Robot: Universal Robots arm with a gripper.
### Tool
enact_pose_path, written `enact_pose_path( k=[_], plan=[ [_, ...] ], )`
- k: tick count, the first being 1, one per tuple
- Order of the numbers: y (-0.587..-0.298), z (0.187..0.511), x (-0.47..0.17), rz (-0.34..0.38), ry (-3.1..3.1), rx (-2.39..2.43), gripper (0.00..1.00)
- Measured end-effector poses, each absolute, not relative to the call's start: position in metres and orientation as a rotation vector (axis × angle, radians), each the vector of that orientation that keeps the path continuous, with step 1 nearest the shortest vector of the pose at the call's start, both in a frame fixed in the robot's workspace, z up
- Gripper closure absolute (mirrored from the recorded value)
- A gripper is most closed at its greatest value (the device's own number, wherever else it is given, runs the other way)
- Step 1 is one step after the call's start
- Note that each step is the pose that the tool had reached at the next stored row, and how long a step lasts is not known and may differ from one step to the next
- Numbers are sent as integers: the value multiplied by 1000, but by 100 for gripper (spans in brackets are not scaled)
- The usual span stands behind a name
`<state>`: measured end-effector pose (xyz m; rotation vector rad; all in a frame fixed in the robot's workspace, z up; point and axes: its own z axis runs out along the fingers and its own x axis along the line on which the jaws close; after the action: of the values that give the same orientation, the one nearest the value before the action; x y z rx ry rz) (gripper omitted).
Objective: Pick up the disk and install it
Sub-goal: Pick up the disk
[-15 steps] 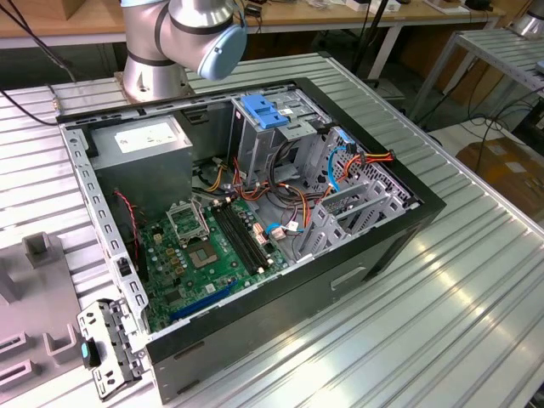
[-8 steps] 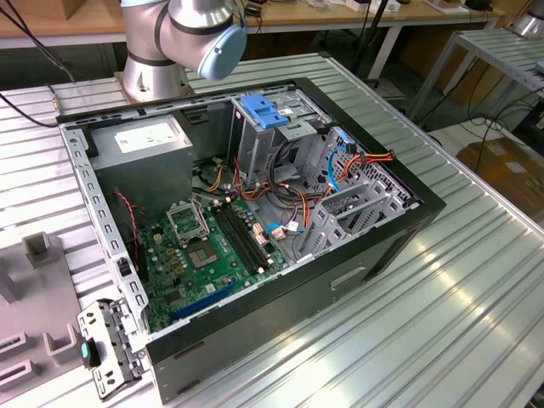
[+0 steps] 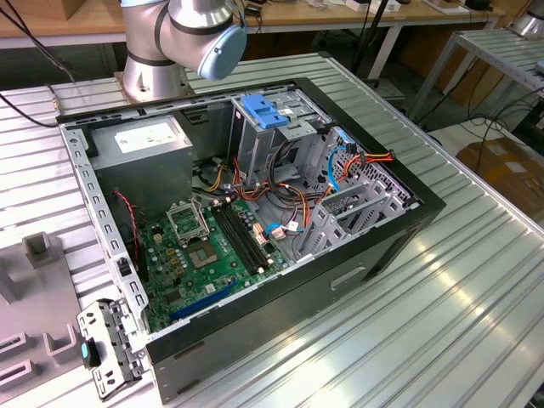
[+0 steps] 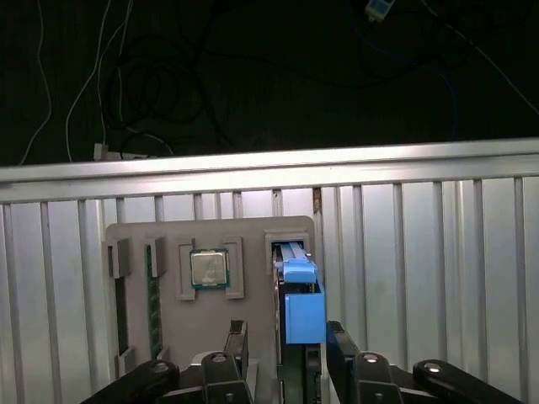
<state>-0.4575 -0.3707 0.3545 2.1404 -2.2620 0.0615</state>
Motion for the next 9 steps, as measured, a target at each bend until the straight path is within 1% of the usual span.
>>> enact_pose_path(
  k=[5, 6, 7, 8, 9],
  plan=[
    [-371, 352, -458, 62, -2262, 2141, 49],
    [-370, 351, -458, 62, -2262, 2140, 44],
    [-369, 349, -458, 62, -2263, 2139, 44],
    [-367, 345, -458, 62, -2269, 2132, 37],
    [-366, 341, -458, 61, -2274, 2126, 37]
  ],
)
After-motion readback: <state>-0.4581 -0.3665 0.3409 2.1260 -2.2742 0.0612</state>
